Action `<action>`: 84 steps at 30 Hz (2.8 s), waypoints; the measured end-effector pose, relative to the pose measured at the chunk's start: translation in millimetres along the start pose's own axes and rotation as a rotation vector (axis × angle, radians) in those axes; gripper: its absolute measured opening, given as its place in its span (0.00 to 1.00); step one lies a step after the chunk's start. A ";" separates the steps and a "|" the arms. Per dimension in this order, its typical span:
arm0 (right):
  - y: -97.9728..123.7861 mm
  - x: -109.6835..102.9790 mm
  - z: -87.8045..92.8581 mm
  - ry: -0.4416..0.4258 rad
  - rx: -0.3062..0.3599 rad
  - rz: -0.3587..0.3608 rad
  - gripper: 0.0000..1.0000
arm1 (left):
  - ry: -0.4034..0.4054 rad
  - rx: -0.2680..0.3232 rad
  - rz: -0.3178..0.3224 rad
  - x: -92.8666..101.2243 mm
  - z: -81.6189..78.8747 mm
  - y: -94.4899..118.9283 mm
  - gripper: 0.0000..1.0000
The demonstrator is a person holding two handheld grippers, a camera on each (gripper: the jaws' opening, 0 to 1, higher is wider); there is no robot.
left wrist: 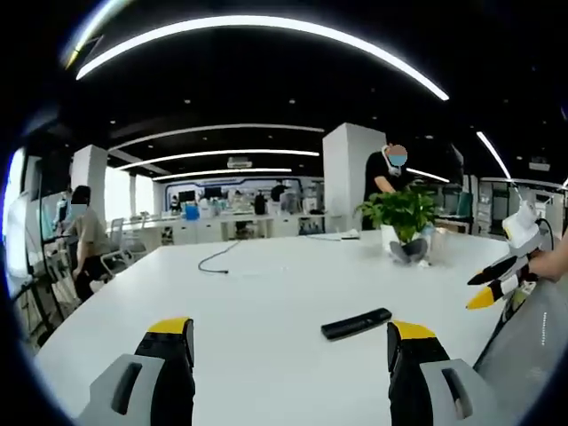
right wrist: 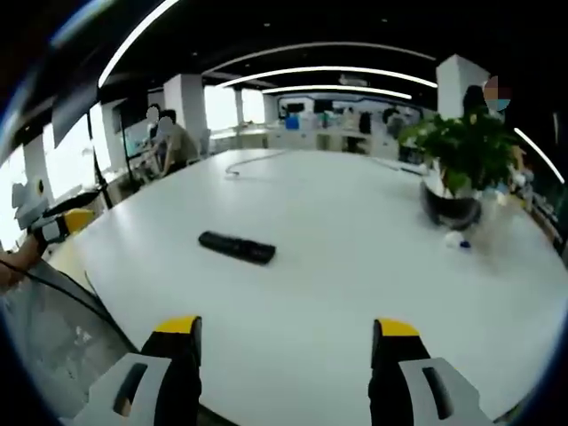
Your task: Press the specified remote control buttons in sequence, fully releasing each button before pressing the next.
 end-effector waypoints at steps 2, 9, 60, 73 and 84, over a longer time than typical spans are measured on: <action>0.1 -1.1 -1.0 -0.006 0.011 -0.011 0.77 | 0.000 -0.006 -0.003 -0.5 0.5 -0.2 0.94; 2.9 -0.5 -6.7 -0.023 0.074 -0.034 0.76 | -0.008 -0.019 0.009 2.1 1.8 -2.3 0.94; 3.0 -2.9 -10.2 0.010 0.143 -0.100 0.74 | -0.053 -0.062 -0.002 3.3 7.2 -5.1 0.94; 2.6 -2.2 -9.5 0.016 0.142 -0.100 0.73 | -0.059 -0.071 0.001 3.6 8.3 -5.7 0.94; 2.5 -3.0 -9.6 0.024 0.140 -0.101 0.73 | -0.062 -0.079 0.004 3.4 8.9 -5.8 0.94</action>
Point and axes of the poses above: the point that each gripper's makers call its tool centre point, and the gripper's own axes: y roughly backward along the fingers, x roughly to its right, z roughly out of its underside, the point moved 10 cm from there along y, roughly backward along the fingers, and after that the axes turned 13 degrees about x, right-handed, at the moved point
